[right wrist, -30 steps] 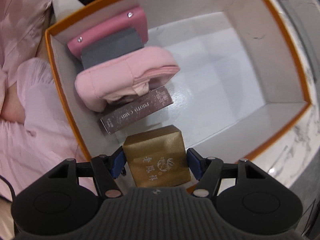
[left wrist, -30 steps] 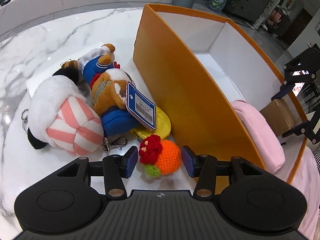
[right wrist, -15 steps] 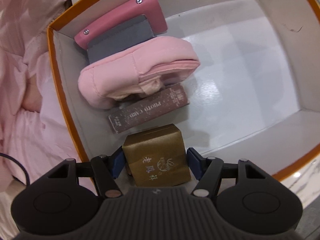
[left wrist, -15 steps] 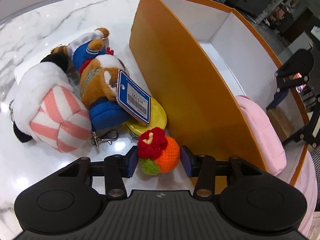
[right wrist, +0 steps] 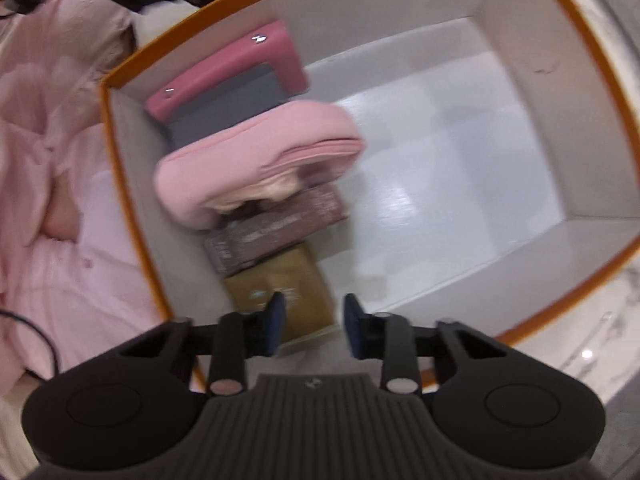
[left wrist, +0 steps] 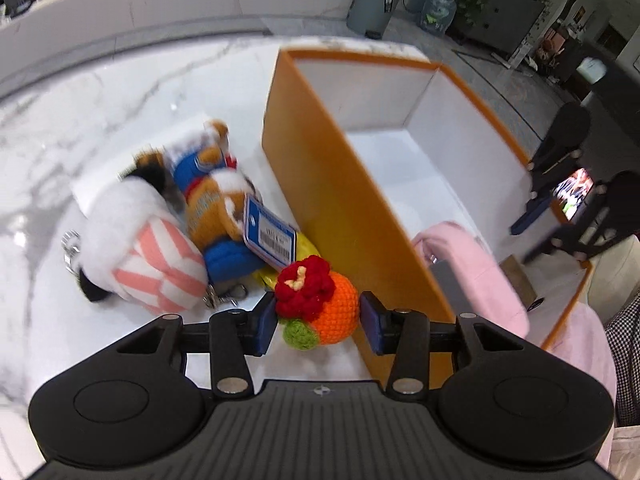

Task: Organize objects
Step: 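Release the gold box beside the photo card box and open the right tool, then carry the crocheted orange over the orange box with the left tool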

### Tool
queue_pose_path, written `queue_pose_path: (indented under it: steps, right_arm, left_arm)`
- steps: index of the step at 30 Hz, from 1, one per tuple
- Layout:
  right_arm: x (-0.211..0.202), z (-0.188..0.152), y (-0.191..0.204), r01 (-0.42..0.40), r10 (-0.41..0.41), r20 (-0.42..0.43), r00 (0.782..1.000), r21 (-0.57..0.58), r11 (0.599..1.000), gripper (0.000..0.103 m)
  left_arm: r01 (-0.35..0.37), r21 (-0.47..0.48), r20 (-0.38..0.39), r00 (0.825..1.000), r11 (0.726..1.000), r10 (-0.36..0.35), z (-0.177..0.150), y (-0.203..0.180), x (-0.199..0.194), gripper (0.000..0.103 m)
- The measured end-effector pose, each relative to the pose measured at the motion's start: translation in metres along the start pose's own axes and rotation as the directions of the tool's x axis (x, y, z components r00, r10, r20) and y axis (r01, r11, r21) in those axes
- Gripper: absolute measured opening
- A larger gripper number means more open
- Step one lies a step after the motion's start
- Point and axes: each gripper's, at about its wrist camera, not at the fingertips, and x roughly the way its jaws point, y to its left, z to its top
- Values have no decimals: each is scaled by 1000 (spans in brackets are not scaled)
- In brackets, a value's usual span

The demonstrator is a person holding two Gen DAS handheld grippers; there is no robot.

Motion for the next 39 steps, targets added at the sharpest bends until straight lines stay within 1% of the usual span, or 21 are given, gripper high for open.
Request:
queue_pose_path:
  steps: [1,2,4,6,8,9,12,16,18,20,22,24,27,29,30,32,33,35,36,37,39]
  right_arm:
    - [1,1,0,32,-32,3,999,-2,999,17]
    - [3,2,1,63,-63,0,998,-10,998,16]
    - [8,5,3,130,-130,10,991,-18,991,16]
    - [14,8,5,164,-163,21,986,-21,986,16]
    - [21,10,10,162,-161,18,987,-40,986,16]
    - [24,10,12,150,-150,11,989,-51,987,15]
    - [32,8,20,116,-116,10,993,-77,990,5]
    - [32,4,22,110,-108,37,993,-48,993,5]
    - [24,0,20,131,-130,64,990,-25,991,5]
    - [10,-8,17,164,-164,108,981,13,986,6]
    - [-8,-18,14,186,-195,167,966,68,980,8]
    - [-26,-31,13,189,-210,220,953,115,975,8]
    - [-45,-49,16,219,-259,259,930,173,960,8]
    - [-55,-57,0,252,-305,274,912,211,944,8]
    - [-54,-65,2,260,-319,281,905,228,938,8]
    - [-54,-68,8,273,-351,288,891,277,921,8]
    - [-54,-68,8,273,-351,288,891,277,921,8]
    - [-49,-74,11,284,-371,282,885,303,909,9]
    - [-46,-77,12,293,-386,284,878,319,901,10]
    - [-48,-82,4,287,-390,296,872,337,897,10]
    - [-45,-79,2,288,-408,304,861,369,884,10]
  left_arm:
    - [-1,6,14,1000,1000,1,2,-1,-6,51]
    - [-3,10,28,1000,1000,2,4,-4,-12,51]
    - [-7,15,59,998,1000,6,6,-8,-23,51]
    - [-10,18,87,996,1000,8,10,-15,-32,51]
    - [-5,33,108,994,999,2,13,-21,-38,51]
    - [0,45,110,994,999,-5,21,-24,-39,51]
    - [14,80,121,992,997,-24,23,-38,-43,51]
    - [41,138,121,991,990,-58,31,-57,-36,51]
    - [62,172,119,989,983,-84,35,-67,-31,51]
    - [90,213,111,987,973,-116,40,-79,-23,51]
    - [118,250,89,986,961,-144,47,-93,-12,51]
    - [145,272,63,984,951,-168,53,-106,2,51]
    - [217,298,4,974,930,-229,58,-126,26,51]
    - [255,289,-34,966,923,-256,60,-135,43,51]
    - [270,276,-54,962,922,-266,61,-139,52,51]
    - [303,251,-94,953,919,-288,62,-146,69,51]
    - [314,243,-107,949,918,-297,61,-148,75,51]
    - [310,237,-123,950,921,-288,60,-153,87,51]
    - [292,243,-124,955,925,-269,61,-156,93,51]
    - [272,257,-128,961,927,-246,62,-158,99,51]
    - [249,277,-146,965,928,-216,64,-162,110,51]
